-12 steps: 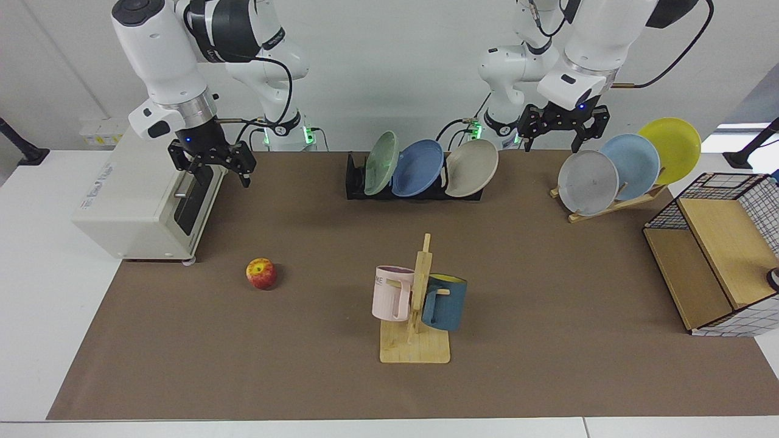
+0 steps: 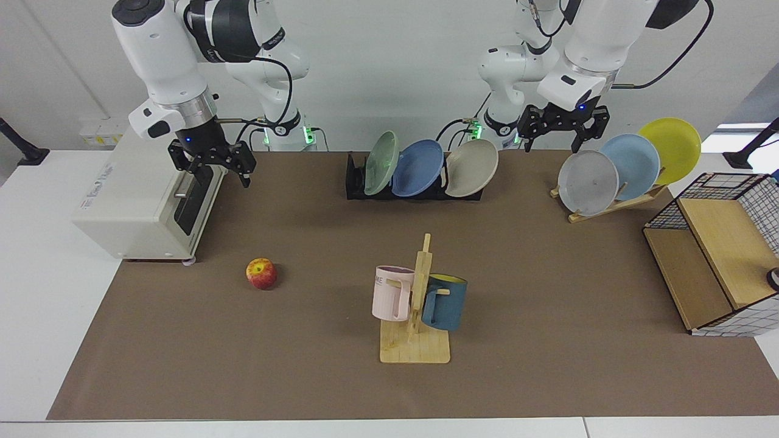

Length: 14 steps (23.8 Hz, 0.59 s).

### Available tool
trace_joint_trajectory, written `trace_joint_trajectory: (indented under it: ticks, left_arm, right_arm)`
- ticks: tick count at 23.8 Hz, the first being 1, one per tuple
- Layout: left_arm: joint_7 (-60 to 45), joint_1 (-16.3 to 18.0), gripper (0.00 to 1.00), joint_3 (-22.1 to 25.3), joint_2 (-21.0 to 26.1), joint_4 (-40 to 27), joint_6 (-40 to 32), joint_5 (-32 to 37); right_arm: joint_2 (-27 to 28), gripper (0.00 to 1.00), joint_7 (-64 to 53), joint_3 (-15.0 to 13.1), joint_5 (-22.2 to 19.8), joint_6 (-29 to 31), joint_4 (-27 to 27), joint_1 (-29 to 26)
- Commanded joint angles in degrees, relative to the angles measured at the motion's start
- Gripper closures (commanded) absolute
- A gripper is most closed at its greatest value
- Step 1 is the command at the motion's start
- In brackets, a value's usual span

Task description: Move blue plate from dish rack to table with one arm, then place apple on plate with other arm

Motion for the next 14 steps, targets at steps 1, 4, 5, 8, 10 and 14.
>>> trace_joint_trajectory:
  ticks: [1,4,5,8,10,14]
  left_arm:
    - [0.3,0.4,0.00,0.1,-1.7,-1.8,0.6,0.6]
    - [0.8,0.5,0.00,1.0,-1.7,-1.6,1.0,0.8]
    - [0.8,0.4,0.00,1.4,-1.7,-1.5,1.0,0.8]
    - [0.0,0.4,0.00,1.8,-2.1,-1.6,0.5,0.7]
    - [-0.3,0.4,0.00,1.8,-2.3,-1.7,0.3,0.5]
    - [-1.6,0.4,0.00,1.9,-2.6,-2.0,0.3,0.0]
  right_arm:
    - [0.0,0.00,-1.0,0.4,1.1,0.8,-0.1,-0.9]
    - [0.0,0.00,-1.0,0.4,1.1,0.8,-0.1,-0.9]
    - [0.0,0.00,-1.0,0.4,1.1,0.8,-0.1,-0.9]
    - [0.0,0.00,-1.0,0.4,1.1,0.8,-0.1,-0.9]
    - [0.0,0.00,-1.0,0.4,1.1,0.8,-0.1,-0.9]
    - [0.0,0.00,-1.0,0.4,1.1,0.8,-0.1,-0.9]
